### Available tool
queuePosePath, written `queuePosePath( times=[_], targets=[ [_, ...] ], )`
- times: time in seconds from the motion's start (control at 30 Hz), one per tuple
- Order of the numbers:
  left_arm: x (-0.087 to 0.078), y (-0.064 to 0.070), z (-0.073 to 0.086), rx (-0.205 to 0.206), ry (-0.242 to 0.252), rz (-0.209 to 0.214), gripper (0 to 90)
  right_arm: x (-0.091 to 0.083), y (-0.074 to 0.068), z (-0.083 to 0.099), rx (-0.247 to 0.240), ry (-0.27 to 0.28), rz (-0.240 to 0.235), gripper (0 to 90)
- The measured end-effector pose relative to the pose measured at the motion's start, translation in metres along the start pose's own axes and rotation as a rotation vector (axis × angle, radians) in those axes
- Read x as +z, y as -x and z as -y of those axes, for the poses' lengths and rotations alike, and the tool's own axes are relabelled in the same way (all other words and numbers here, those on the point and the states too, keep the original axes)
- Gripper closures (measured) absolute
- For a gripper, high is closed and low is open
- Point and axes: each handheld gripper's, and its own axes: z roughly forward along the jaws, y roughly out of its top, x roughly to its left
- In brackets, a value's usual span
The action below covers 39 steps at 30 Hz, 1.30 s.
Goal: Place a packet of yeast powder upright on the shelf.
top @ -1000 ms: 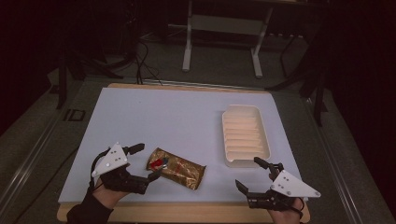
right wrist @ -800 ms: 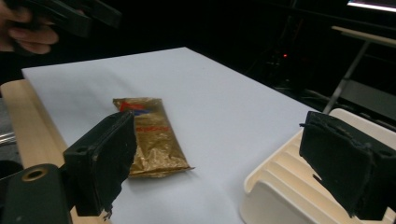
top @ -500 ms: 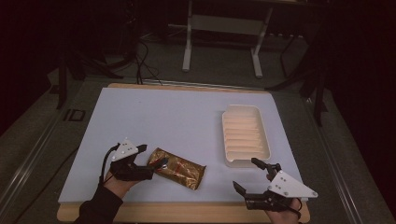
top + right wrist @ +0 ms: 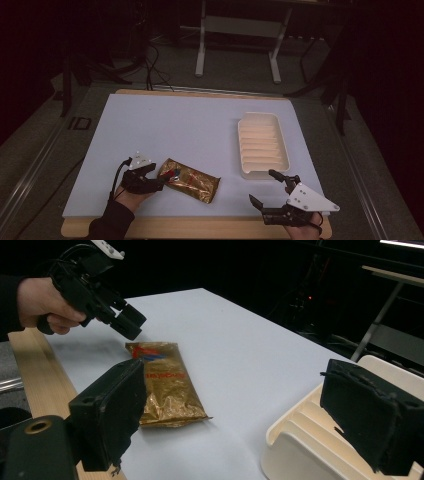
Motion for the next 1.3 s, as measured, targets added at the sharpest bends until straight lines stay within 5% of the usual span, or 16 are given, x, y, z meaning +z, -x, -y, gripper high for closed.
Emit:
queuePosePath(
  times=[0.33,0.7,0.83,1.07,1.3],
  targets=[
    [0.015,-0.013,0.010,-0.074,-0.086,0.024,37.0,0.000,0.001,0.001,0.007,-0.005,-0.010,11.4],
    [0.023,-0.014,0.014,-0.157,-0.106,0.096,43.9,0.001,0.000,0.001,0.005,-0.010,-0.013,11.4],
    [0.023,-0.014,0.015,-0.165,-0.114,0.100,48.5,0.001,0.000,0.001,0.005,-0.011,-0.012,11.4],
    [0.025,-0.007,0.015,-0.114,-0.127,0.095,57.0,0.003,-0.001,0.002,0.004,-0.015,-0.018,11.5],
    [0.026,-0.005,0.016,-0.108,-0.131,0.074,75.4,0.003,0.000,0.002,0.007,-0.019,-0.018,11.7]
  ],
)
